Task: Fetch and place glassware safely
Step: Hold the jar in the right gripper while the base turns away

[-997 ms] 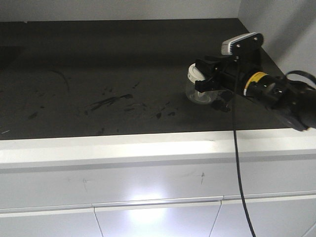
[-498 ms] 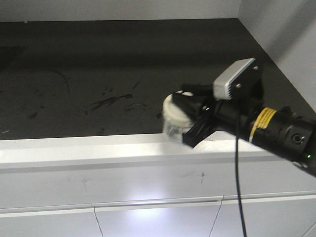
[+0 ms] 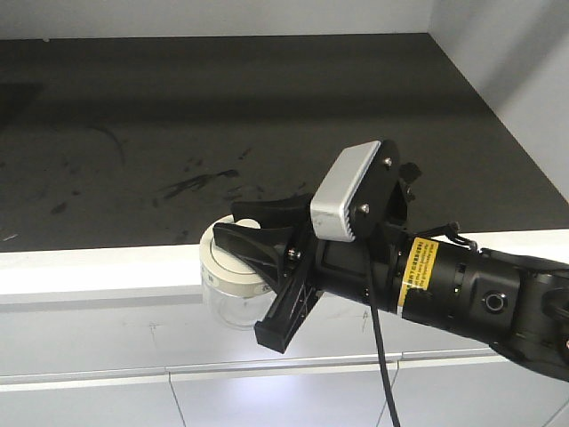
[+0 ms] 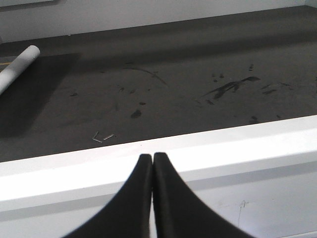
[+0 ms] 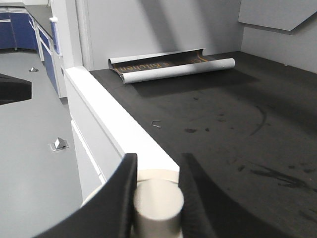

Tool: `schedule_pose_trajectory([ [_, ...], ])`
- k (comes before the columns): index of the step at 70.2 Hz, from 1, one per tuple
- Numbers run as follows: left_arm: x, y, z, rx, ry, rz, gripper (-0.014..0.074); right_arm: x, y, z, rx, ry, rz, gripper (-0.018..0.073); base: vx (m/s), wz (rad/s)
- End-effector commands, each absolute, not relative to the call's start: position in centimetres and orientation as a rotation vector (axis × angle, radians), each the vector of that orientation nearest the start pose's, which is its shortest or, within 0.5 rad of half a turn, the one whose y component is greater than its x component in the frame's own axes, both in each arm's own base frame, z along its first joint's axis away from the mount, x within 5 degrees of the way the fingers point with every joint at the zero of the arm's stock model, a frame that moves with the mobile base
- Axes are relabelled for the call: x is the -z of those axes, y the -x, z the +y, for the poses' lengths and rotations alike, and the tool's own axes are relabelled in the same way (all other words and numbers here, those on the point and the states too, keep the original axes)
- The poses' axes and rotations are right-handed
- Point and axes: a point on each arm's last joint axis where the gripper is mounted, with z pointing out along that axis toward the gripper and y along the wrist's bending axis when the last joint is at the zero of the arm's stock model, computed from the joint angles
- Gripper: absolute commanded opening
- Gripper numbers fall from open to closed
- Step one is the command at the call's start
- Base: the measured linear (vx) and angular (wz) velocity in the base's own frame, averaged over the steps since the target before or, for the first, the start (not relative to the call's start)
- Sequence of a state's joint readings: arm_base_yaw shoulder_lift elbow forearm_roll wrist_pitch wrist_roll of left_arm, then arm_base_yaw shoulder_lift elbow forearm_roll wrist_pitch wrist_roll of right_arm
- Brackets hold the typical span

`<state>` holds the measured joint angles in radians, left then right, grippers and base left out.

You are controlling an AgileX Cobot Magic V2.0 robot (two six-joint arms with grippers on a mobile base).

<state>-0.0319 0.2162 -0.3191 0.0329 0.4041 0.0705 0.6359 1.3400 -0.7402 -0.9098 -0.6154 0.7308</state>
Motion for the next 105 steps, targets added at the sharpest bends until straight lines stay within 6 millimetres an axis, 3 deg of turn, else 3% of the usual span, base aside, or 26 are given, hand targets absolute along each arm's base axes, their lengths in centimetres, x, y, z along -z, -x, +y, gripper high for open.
schedule_pose_trajectory([
  [1, -28.53, -6.42, -0.15, -0.049, -0.1, 1.693, -0.0007, -32.02, -19.63, 20.11, -0.899, 0.892, 1.315, -0.0003, 0.0, 0.0],
  [77, -28.53, -6.42, -0.15, -0.049, -0.1, 1.693, -0.0007, -32.04, -19.61, 20.11, -0.901, 0.892, 1.313, -0.0003, 0.0, 0.01],
  [105, -28.53, -6.42, -0.15, -0.049, -0.1, 1.693, -0.0007, -32.04, -19.61, 20.11, -0.901, 0.892, 1.313, -0.0003, -0.09, 0.44],
])
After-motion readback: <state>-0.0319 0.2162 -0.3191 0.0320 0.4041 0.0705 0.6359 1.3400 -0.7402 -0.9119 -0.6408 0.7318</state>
